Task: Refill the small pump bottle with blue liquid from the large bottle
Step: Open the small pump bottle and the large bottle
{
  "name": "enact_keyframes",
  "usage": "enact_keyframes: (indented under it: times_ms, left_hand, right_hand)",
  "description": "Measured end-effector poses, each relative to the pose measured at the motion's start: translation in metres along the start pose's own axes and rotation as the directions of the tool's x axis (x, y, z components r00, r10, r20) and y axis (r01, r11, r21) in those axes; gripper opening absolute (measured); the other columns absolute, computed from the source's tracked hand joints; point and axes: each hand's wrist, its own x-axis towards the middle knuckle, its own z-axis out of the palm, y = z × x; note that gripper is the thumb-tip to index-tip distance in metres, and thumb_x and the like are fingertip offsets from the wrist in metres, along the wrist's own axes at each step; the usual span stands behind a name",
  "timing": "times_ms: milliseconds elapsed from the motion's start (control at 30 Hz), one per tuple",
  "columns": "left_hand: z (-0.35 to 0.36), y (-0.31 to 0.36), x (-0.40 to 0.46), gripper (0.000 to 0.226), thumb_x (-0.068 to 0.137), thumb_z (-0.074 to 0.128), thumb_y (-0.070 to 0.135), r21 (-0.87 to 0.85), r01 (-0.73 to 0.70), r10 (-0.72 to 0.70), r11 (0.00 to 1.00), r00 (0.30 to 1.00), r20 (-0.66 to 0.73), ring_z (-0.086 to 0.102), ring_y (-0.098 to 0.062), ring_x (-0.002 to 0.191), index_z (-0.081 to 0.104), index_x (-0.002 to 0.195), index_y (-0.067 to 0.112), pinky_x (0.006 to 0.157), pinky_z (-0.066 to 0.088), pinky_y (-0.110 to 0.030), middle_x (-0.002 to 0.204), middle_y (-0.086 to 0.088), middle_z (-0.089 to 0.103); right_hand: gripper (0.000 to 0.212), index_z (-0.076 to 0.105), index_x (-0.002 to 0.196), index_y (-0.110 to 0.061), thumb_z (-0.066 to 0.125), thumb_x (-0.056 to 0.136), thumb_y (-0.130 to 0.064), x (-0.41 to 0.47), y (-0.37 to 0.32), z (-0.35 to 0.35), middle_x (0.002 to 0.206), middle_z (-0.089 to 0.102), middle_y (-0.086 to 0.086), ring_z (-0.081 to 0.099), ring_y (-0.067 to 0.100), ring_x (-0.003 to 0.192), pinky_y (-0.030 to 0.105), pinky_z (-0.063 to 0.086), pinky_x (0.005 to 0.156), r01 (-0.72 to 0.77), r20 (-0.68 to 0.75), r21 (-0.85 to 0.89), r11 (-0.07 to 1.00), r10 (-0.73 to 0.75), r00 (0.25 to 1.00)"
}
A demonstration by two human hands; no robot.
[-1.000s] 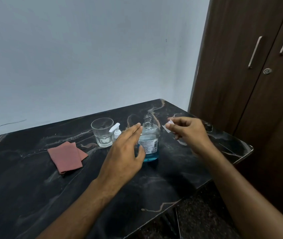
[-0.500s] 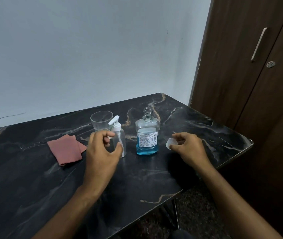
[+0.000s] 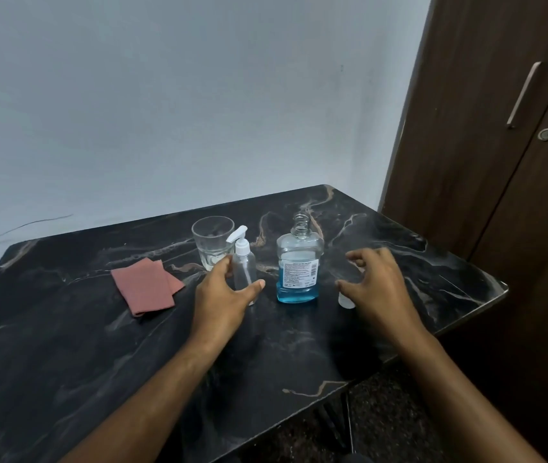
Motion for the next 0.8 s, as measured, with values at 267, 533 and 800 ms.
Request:
enact_keyframes:
  times_ms: [267, 533, 800]
  left_hand:
    - [0.000, -0.004, 0.005, 0.044, 0.077, 0.086, 0.033, -0.025, -0.032, 0.030, 0.999, 0.995, -0.098, 0.069, -0.004, 0.094, 0.071, 0.116, 0.019, 0.084, 0.057, -0.022, 0.101, 0.010, 0.075]
    - [-0.022, 0.007, -0.021, 0.035, 0.067, 0.087, 0.050, -0.016, -0.140, 0.137, 0.990, 0.981, -0.137, 0.068, 0.001, 0.074, 0.068, 0.091, 0.033, 0.065, 0.056, -0.017, 0.077, 0.014, 0.071]
    - [-0.041, 0.020, -0.036, 0.021, 0.071, 0.085, 0.035, -0.069, -0.208, 0.200, 0.976, 0.974, -0.108, 0.071, 0.003, 0.070, 0.067, 0.082, 0.036, 0.059, 0.053, -0.011, 0.078, 0.022, 0.073]
  right_hand:
    - [0.008, 0.078, 0.090, -0.012, 0.081, 0.082, -0.013, -0.015, -0.082, 0.012, 0.083, 0.074, -0.003, 0.067, 0.005, 0.075, 0.017, 0.056, 0.072, 0.159, -0.017, 0.208, 0.965, -0.159, 0.987]
    - [0.044, 0.063, 0.097, -0.018, 0.089, 0.071, -0.042, -0.009, -0.141, 0.043, 0.094, 0.061, -0.002, 0.056, 0.008, 0.085, 0.009, 0.041, 0.063, 0.126, -0.015, 0.322, 0.938, -0.127, 0.992]
    - [0.023, 0.072, 0.070, -0.009, 0.092, 0.069, -0.019, -0.002, -0.154, 0.040, 0.064, 0.066, -0.004, 0.059, 0.005, 0.058, 0.019, 0.049, 0.055, -0.105, 0.238, 0.674, 0.731, -0.080, 0.968]
